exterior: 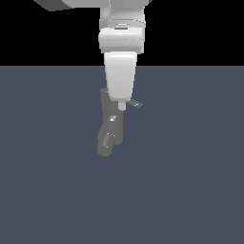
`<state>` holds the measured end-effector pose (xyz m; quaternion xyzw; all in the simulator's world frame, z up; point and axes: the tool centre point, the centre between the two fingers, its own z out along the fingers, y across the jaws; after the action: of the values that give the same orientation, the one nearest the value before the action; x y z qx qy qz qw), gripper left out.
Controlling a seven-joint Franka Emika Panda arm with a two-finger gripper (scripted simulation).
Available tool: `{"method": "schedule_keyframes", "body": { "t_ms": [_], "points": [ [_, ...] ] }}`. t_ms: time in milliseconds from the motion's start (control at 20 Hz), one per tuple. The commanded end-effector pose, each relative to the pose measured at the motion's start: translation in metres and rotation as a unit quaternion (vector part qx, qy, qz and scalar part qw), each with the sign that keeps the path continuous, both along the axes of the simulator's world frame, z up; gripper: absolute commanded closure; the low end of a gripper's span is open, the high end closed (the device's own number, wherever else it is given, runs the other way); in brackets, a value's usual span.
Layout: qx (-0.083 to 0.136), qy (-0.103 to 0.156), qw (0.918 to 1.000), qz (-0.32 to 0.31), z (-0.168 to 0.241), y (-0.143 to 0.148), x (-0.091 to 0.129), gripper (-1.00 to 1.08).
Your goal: Turn on the faucet by rotating a designated handle.
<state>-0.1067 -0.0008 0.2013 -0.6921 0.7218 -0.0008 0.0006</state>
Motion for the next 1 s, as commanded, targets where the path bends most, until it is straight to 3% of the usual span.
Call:
{"method": "schedule_keyframes", "body": {
  "t_ms": [0, 950],
  "points": [
    [0.000, 0.000, 1.0000, 0.000, 0.000, -0.004, 0.003, 1.08],
    [0.000, 0.000, 1.0000, -0.008, 0.000, -0.053, 0.043, 1.08]
  ]
}}
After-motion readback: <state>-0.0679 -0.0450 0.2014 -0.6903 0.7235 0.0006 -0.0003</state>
